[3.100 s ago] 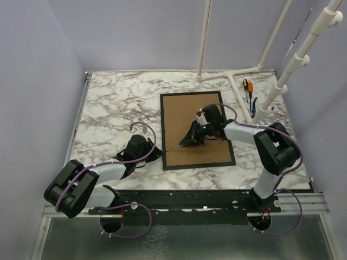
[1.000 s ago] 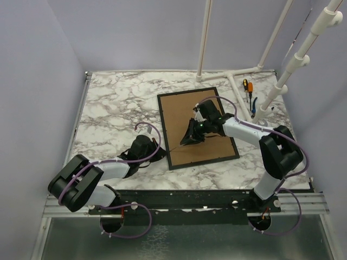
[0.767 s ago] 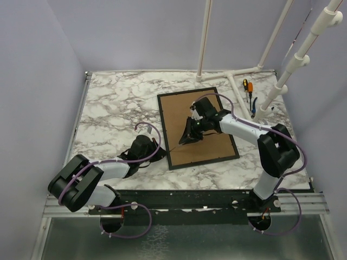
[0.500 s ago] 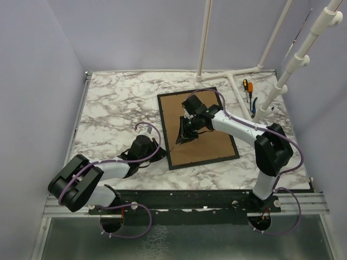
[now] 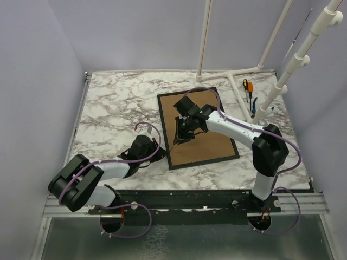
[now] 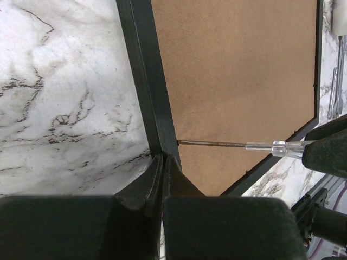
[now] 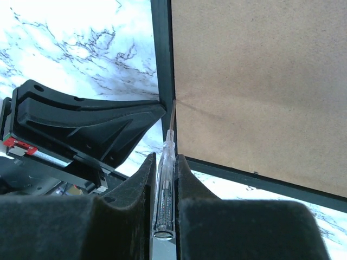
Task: Take the photo out of the frame
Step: Release the photo frame item from the photo frame.
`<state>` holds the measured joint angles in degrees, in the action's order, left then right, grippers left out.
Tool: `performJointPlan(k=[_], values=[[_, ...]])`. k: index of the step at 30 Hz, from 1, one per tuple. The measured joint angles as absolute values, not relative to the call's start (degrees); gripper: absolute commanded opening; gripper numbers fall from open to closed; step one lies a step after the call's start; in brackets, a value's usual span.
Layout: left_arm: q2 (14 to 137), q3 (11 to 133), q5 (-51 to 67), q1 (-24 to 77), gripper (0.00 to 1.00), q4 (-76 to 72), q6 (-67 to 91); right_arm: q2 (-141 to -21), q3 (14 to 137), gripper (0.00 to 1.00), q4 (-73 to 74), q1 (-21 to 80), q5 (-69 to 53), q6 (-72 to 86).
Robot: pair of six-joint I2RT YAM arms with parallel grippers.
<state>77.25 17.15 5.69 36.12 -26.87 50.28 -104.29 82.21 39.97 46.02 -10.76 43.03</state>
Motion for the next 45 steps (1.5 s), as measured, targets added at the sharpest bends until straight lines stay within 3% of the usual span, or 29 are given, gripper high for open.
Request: performJointPlan(k=[9, 29, 38, 45], values=[[77.3, 17.2, 5.7, 36.1, 0.00, -26.9, 50.2, -107.1, 88.2, 0.01, 45.1, 49.4, -5.9, 43.1], [76.5, 17.3, 5.2, 36.1, 0.00, -25.6, 50.0, -106.9, 88.6, 0.00, 46.3, 50.2, -3.4, 43.8], [70.5, 19.6, 1.8, 36.8, 0.00, -13.5, 47.3, -96.0, 75.2, 0.01, 35.2, 45.5, -12.4, 44.1], [69.3, 21.7, 0.4, 35.2, 0.02, -8.6, 45.7, -88.3, 62.0, 0.01, 18.8, 32.3, -26.6, 42.7]])
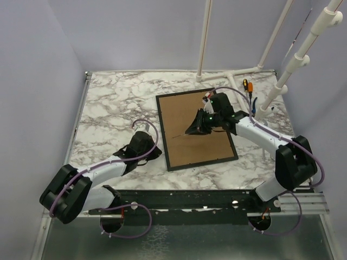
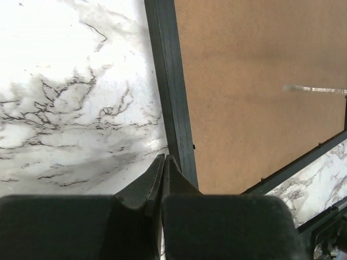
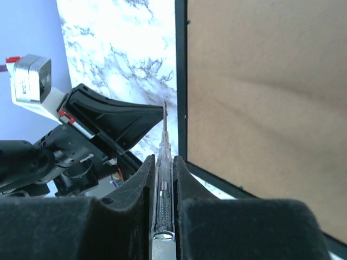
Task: Take the photo out of the frame
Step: Release the photo frame item from the photo frame.
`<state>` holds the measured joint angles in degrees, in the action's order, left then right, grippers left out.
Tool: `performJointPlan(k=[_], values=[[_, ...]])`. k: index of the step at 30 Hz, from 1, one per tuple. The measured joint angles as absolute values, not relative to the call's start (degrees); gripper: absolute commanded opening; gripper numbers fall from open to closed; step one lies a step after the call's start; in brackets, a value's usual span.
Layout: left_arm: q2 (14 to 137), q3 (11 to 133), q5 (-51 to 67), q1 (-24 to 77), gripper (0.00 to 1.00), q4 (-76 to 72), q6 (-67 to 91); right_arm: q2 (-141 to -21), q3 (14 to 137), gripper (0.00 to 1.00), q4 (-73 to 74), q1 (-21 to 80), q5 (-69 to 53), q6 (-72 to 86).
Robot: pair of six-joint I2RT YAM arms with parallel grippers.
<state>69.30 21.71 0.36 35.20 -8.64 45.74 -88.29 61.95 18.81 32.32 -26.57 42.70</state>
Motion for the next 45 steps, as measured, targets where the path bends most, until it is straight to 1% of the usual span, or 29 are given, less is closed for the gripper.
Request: performJointPlan(k=[5, 9, 12, 18, 19, 22, 25, 28, 45], values=[[69.4, 23.2, 0.3, 33.3, 0.04, -6.9, 44.6, -93.1, 60.8, 0.01, 12.3, 26.2, -35.7, 38.4], [71.3, 25.9, 1.1, 29.9, 0.05, -6.9, 43.4, -98.4, 61.4, 0.01, 9.6, 24.6, -40.1, 35.0], [73.8, 27.9, 2.2, 27.7, 0.07, -7.6, 42.6, -103.7, 64.0, 0.01, 7.8, 23.5, -44.8, 34.1], [79.3, 30.9, 5.0, 24.6, 0.21, -11.1, 42.3, -110.8, 67.8, 0.01, 4.3, 21.0, -49.3, 33.4], [80.0, 31.1, 5.5, 24.3, 0.22, -11.8, 42.3, -111.7, 68.4, 0.01, 4.0, 20.8, -49.5, 33.4], [81.7, 31.2, 6.3, 24.1, 0.21, -14.1, 42.4, -114.0, 70.0, 0.01, 3.0, 20.5, -50.3, 33.4], [83.2, 31.2, 6.6, 24.1, 0.17, -16.0, 42.4, -116.1, 71.8, 0.01, 2.7, 20.5, -50.9, 33.4], [85.1, 31.8, 6.7, 24.1, 0.15, -17.6, 42.3, -118.1, 73.8, 0.01, 2.8, 20.5, -51.3, 33.5], [90.4, 34.4, 6.6, 23.8, 0.12, -21.4, 40.9, -121.6, 76.9, 0.01, 4.6, 20.5, -52.3, 36.2]])
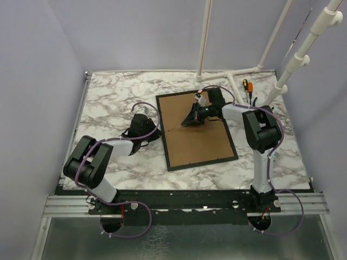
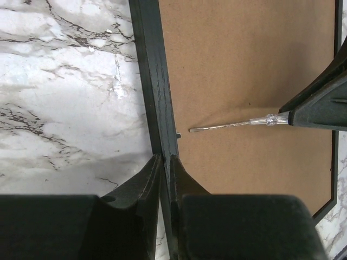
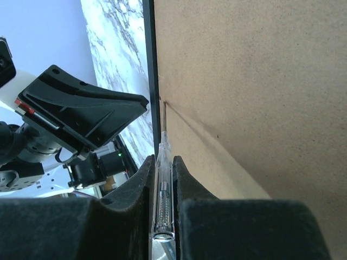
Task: Take the photo out of the frame
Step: Release the photo frame item from the photo frame.
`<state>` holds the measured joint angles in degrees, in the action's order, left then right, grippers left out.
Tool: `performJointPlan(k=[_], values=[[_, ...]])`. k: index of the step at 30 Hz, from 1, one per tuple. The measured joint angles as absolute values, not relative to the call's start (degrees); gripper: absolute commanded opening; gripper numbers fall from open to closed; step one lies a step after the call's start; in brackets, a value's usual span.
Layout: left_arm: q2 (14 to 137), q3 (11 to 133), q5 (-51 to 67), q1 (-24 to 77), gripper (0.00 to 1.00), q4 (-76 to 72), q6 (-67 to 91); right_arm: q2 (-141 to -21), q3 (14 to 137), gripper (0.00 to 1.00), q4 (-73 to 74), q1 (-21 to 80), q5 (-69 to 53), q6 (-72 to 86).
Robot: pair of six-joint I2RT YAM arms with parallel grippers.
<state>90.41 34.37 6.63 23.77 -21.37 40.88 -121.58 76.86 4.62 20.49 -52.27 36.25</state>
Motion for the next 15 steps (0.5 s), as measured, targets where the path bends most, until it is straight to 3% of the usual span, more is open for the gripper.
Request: performJointPlan(k=[15], values=[[92.0, 34.4, 7.1, 23.6, 0.10, -23.7, 40.1, -123.8, 77.2, 0.01, 5.6, 20.0, -54.2, 43.7]])
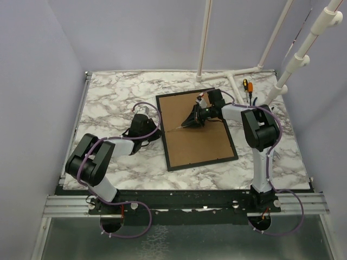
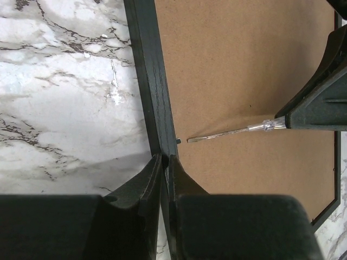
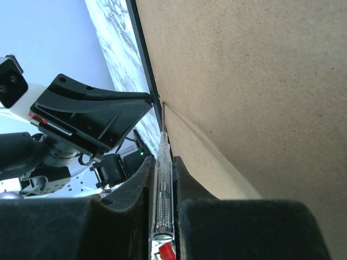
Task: Take the photo out of the frame
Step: Release the photo frame item from the photo frame.
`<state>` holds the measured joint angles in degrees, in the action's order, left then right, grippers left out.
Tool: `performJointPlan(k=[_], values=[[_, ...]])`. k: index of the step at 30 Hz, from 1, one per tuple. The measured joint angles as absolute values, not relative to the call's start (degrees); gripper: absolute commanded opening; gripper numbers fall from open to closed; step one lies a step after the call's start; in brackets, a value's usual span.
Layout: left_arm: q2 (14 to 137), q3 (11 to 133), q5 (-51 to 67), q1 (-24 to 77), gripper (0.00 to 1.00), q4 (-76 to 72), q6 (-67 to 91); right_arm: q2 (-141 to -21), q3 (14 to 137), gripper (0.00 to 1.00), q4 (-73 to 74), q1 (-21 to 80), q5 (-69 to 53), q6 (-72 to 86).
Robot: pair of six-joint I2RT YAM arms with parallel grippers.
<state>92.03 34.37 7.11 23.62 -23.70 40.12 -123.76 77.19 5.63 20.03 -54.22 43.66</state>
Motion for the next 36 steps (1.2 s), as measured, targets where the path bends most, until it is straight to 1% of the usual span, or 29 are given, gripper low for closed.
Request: performJointPlan(k=[36], values=[[95.4, 35.0, 10.1, 23.0, 0.05, -27.8, 40.0, -125.4, 77.5, 0.01, 3.9, 20.1, -54.3, 48.6]])
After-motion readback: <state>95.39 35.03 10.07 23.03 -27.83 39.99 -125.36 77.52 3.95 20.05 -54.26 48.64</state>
